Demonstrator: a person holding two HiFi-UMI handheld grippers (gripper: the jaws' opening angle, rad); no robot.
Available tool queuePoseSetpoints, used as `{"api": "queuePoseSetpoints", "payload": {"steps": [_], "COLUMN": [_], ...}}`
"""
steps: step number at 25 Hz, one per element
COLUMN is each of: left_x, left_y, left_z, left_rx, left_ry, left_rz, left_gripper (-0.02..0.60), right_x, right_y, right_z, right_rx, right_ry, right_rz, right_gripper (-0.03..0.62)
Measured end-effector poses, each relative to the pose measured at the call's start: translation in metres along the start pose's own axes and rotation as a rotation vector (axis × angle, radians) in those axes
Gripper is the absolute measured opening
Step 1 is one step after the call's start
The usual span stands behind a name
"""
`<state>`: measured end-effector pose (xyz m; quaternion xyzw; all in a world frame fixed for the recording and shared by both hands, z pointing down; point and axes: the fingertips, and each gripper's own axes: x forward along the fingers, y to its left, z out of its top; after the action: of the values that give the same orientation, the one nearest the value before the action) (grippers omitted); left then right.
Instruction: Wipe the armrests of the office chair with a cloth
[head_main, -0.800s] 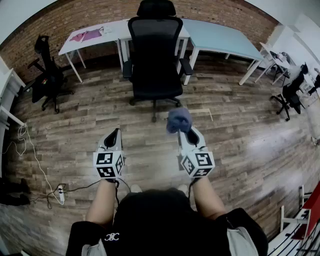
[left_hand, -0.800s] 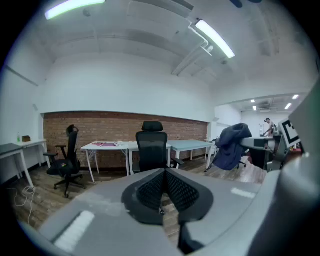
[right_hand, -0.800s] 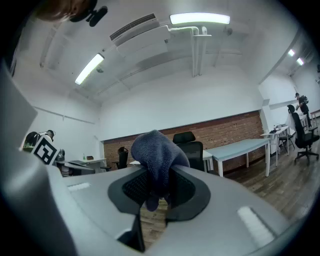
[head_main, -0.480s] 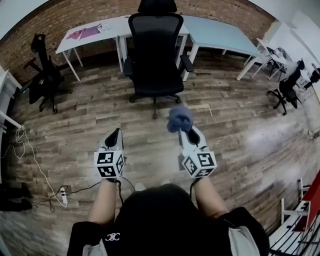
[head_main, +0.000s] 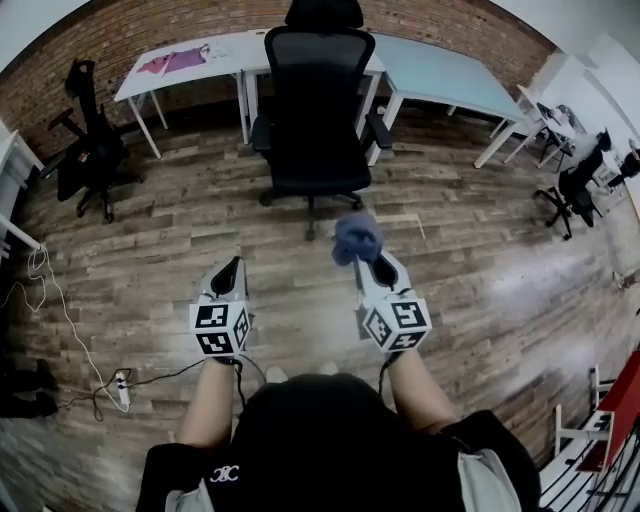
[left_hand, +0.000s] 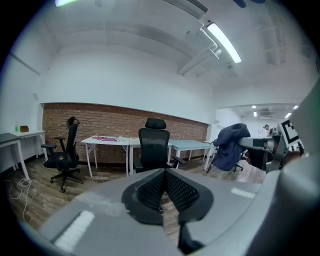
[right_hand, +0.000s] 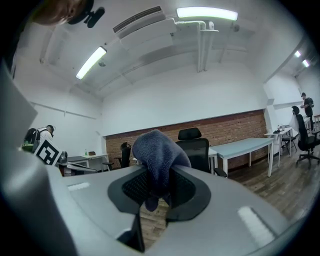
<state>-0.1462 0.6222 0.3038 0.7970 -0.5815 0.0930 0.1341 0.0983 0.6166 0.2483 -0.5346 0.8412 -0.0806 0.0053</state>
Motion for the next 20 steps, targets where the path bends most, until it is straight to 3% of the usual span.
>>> {"api": "queuePoseSetpoints", "payload": {"steps": [11, 20], "left_x": [0.001, -0.001], "left_y": [0.048, 0.11], "left_z": [-0.004, -0.03], "left_rx": [-0.032, -0.071], "left_ry": [-0.007, 0.031], "left_rz": [0.024, 0.03], "left_gripper": [0.006, 0.006], "right_x": [0.04, 0.067], "right_y": [0.038, 0.074], "right_z": [-0.016, -0.047], "right_rx": [-0.069, -0.098], "right_ry": [0.062, 0.127], "right_rz": [0.05, 0.037], "right_gripper": [0.086, 0.087]}}
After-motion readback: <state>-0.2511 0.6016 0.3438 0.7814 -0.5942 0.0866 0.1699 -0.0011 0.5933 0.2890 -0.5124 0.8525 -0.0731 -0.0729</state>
